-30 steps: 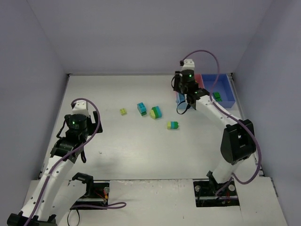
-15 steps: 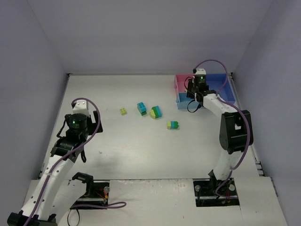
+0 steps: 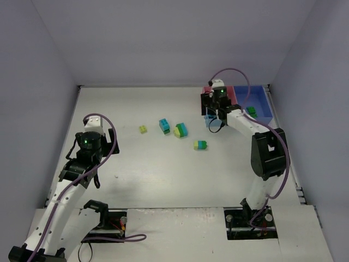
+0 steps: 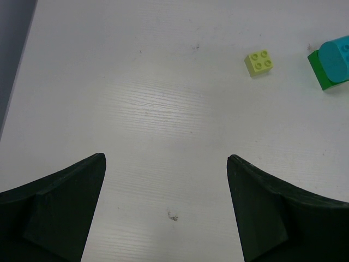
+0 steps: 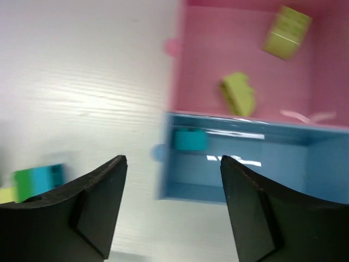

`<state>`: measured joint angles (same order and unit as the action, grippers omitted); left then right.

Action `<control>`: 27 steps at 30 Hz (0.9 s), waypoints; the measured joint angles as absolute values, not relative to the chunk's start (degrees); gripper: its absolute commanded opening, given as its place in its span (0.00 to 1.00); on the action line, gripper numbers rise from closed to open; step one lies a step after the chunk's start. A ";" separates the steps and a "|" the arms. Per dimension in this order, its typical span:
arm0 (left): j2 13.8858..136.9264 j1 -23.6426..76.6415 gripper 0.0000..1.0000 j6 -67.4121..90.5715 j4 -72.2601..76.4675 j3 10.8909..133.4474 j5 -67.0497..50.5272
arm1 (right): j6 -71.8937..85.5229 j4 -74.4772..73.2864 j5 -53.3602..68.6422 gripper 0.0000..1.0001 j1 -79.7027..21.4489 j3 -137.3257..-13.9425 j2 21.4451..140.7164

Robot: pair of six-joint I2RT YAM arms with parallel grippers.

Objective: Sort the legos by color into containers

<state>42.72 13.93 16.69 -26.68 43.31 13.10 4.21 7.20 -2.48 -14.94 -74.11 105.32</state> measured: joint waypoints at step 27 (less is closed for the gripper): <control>42.52 13.93 0.85 16.71 -26.74 43.31 13.13 | 3.49 6.68 0.30 0.77 -48.34 -105.49 138.04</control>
<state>42.52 13.93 16.71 -26.74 43.31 13.13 3.49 6.68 0.30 -48.34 -105.49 138.04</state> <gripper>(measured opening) 0.853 0.787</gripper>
